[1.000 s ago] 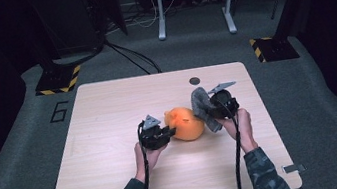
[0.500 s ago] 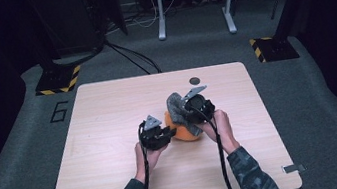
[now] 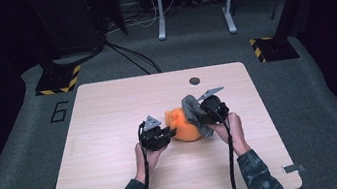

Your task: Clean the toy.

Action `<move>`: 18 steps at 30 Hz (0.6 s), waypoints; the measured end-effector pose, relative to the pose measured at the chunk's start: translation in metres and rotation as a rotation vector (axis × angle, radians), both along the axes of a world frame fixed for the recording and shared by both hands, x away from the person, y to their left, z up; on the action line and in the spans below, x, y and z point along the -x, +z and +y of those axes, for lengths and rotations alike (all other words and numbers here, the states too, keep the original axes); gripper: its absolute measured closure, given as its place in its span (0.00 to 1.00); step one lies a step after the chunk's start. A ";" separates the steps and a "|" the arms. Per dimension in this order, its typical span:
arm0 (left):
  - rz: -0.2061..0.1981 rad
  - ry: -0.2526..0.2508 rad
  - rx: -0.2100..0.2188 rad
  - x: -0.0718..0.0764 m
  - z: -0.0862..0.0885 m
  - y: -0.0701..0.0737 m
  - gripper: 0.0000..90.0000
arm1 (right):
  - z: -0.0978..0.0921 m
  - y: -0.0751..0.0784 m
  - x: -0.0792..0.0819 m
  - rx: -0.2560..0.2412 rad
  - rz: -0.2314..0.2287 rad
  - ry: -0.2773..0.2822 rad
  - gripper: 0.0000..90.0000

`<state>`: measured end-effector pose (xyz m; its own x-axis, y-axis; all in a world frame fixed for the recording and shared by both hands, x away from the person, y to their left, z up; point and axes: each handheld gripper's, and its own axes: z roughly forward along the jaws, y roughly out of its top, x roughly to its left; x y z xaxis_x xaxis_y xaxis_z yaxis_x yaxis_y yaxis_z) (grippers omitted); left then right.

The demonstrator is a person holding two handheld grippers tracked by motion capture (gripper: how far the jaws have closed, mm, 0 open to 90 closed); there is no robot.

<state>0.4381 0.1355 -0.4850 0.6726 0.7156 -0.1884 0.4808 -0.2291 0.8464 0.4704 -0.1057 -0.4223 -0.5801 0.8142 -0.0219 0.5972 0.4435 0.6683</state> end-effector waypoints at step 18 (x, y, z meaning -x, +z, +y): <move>-0.004 0.005 0.002 0.000 -0.001 0.000 0.82 | -0.031 -0.055 -0.017 0.036 0.151 -0.119 0.78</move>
